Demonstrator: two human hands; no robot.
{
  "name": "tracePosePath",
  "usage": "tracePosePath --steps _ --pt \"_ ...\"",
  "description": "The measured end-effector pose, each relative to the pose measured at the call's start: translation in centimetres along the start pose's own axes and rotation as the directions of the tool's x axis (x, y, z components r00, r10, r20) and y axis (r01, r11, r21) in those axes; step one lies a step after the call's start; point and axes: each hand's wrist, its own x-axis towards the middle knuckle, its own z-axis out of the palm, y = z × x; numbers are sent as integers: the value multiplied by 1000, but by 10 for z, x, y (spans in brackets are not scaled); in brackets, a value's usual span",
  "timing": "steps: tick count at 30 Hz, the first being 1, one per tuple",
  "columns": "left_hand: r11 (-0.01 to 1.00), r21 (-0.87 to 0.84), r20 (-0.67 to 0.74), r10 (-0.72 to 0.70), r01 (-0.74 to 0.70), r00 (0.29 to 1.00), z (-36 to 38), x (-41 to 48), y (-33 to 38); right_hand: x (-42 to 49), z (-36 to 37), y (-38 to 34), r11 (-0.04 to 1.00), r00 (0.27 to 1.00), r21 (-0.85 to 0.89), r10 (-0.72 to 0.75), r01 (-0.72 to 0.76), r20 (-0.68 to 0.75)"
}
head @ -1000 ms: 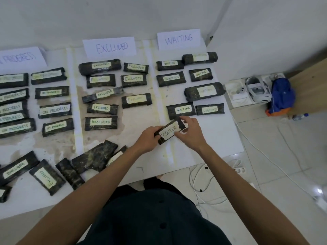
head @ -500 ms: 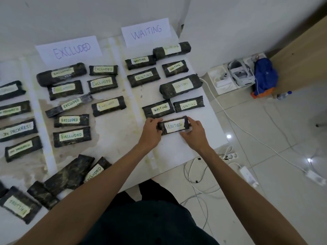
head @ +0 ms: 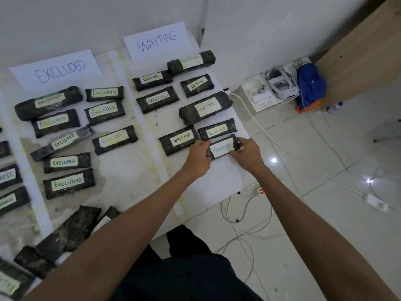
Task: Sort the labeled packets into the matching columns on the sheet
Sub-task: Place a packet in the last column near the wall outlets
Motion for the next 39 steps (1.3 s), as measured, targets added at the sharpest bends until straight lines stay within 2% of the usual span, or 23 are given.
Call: tracePosePath --steps 4,6,8,10,12,19,23,26,30,32,34,37,39 --pt "984 167 -21 61 -57 998 -4 -2 -7 -7 3 -6 999 999 14 45 -45 -1" --pt "981 174 -37 97 -89 995 -12 -10 -12 -19 4 -12 998 998 -4 55 -55 1" --pt "980 158 -51 129 -119 990 -22 -23 -20 -34 9 -20 995 998 -95 36 -41 -47" --pt "978 156 -61 146 -135 987 -35 -41 -31 -50 15 -34 978 994 -208 -12 -10 -107" --pt "979 158 -65 144 -132 988 -50 -64 -42 -67 22 -50 974 991 -218 -83 58 -104" --pt "979 201 -141 73 -44 987 -102 -162 -111 -126 75 -122 949 945 -39 -308 314 111" --pt "981 190 -212 -3 45 977 -122 -218 -152 -155 110 -158 906 888 -38 -403 421 222" --pt "948 278 -290 -71 155 954 -132 -254 -177 -171 138 -181 867 831 -41 -462 497 309" --pt "865 408 -221 -219 294 950 -127 -287 -205 -191 178 -206 771 732 -127 -521 624 440" --pt "864 420 -222 -199 277 955 -120 -293 -215 -197 197 -214 704 689 -197 -529 682 496" --pt "893 382 -277 -135 237 951 -117 -294 -222 -201 210 -219 667 677 -243 -527 704 515" --pt "940 277 -397 -79 201 915 -120 -294 -227 -204 219 -223 691 709 -252 -523 678 473" --pt "965 191 -483 -67 180 873 -123 -295 -225 -206 221 -225 729 720 -179 -549 661 424"
